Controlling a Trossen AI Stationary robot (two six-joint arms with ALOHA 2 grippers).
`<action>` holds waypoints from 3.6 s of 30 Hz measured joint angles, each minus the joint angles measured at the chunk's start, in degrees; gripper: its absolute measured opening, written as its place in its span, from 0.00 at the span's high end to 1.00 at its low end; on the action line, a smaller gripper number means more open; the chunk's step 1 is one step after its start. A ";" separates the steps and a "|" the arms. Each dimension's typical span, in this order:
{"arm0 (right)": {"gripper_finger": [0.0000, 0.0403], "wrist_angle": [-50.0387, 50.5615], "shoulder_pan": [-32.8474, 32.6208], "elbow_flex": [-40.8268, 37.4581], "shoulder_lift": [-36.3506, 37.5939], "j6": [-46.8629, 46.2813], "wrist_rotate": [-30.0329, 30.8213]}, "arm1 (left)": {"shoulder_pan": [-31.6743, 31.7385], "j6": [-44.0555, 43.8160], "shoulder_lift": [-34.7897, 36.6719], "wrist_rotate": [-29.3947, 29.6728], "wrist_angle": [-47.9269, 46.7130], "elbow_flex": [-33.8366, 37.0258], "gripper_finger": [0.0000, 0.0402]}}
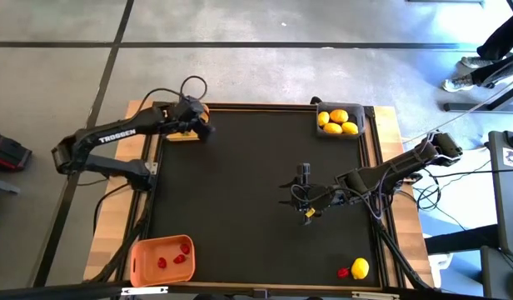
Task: Sort produce into baskets
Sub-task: Put the green bell pepper into the yellow bin, then put the yellow lemon into the black bin
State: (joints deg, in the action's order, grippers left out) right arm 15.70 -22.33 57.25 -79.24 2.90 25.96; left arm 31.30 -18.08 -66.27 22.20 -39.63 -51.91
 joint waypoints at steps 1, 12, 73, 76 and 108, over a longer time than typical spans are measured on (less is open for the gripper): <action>0.61 0.00 -0.02 0.00 0.00 -0.02 0.00 | 1.26 -0.03 -0.29 0.00 0.19 0.88 0.71; 0.61 1.03 2.34 0.00 -0.04 -1.68 -0.94 | 8.89 0.04 -3.95 -0.08 5.74 8.45 0.71; 0.61 35.38 -18.77 3.06 0.63 -61.18 -29.25 | 3.55 1.15 -3.42 -13.07 13.79 10.27 0.44; 0.61 35.54 -21.07 3.06 0.63 -69.03 -28.96 | 3.55 1.16 -3.42 -13.07 13.76 10.27 0.44; 0.17 31.01 -33.31 3.06 -13.76 -108.27 -47.19 | 3.55 4.70 -3.42 -13.03 13.72 10.29 0.44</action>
State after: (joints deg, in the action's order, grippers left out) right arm 46.71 -55.64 60.31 -93.00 -105.37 -21.23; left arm 34.85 -13.39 -69.69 9.17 -25.91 -41.63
